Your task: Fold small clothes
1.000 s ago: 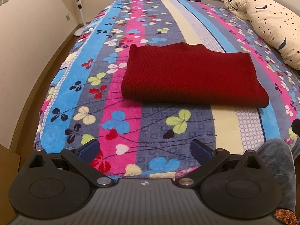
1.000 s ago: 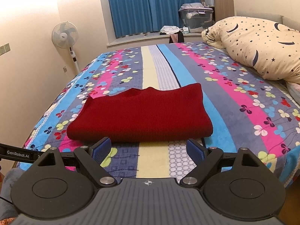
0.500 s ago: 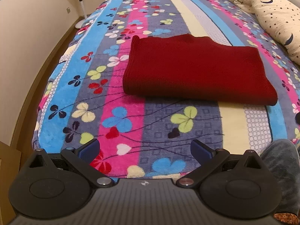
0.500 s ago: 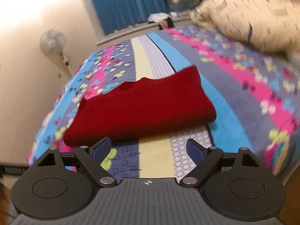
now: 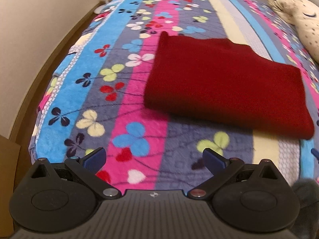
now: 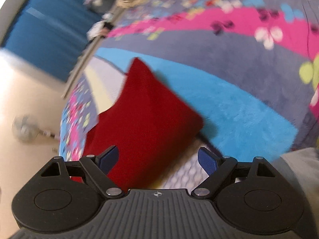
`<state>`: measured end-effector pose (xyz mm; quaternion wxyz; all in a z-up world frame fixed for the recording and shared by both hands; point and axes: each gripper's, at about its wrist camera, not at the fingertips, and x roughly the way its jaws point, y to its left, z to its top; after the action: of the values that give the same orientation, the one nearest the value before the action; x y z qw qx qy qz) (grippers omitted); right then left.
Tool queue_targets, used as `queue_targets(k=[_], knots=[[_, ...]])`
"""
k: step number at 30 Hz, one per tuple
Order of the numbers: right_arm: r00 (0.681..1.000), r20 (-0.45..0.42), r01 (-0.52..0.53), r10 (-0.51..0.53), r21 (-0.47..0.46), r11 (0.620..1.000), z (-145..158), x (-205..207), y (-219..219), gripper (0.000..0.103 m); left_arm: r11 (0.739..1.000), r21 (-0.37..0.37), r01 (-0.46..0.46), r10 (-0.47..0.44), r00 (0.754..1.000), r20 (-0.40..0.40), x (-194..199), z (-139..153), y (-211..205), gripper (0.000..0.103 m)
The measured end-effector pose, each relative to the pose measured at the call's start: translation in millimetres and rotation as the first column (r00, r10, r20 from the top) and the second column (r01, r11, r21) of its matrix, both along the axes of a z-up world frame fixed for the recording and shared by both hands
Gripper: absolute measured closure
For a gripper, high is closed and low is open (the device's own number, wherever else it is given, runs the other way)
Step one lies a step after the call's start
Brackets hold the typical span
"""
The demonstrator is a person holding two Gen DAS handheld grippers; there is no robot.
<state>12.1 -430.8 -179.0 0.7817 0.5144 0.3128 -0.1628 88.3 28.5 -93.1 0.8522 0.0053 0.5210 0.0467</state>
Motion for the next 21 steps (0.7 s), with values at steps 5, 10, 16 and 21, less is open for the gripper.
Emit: queue_targets(k=[5, 10, 16, 21], knots=[[0.995, -0.009, 0.095, -0.095, 0.134, 0.986, -43.1, 25.6, -19.1, 0.018, 0.999, 0.017, -0.04, 0.04, 0.999, -0.004, 26.5, -13.8, 13.0, 0.0], [0.994, 0.047, 0.088, -0.098, 0.174, 0.981, -59.0, 35.2, -17.1, 0.084, 0.993, 0.043, -0.109, 0.11, 0.994, -0.007, 55.2, -39.6, 31.1, 0.0], [0.998, 0.041, 0.045, -0.047, 0.06, 0.997, -21.2, 48.4, -10.2, 0.086, 0.951, 0.088, -0.298, 0.299, 0.954, 0.001, 85.5, -55.6, 80.2, 0.0], [0.983, -0.16, 0.09, -0.089, -0.005, 0.996, -38.5, 67.8, -5.4, 0.086, 0.951, 0.097, -0.293, 0.299, 0.953, -0.049, 109.5, -92.7, 110.6, 0.0]])
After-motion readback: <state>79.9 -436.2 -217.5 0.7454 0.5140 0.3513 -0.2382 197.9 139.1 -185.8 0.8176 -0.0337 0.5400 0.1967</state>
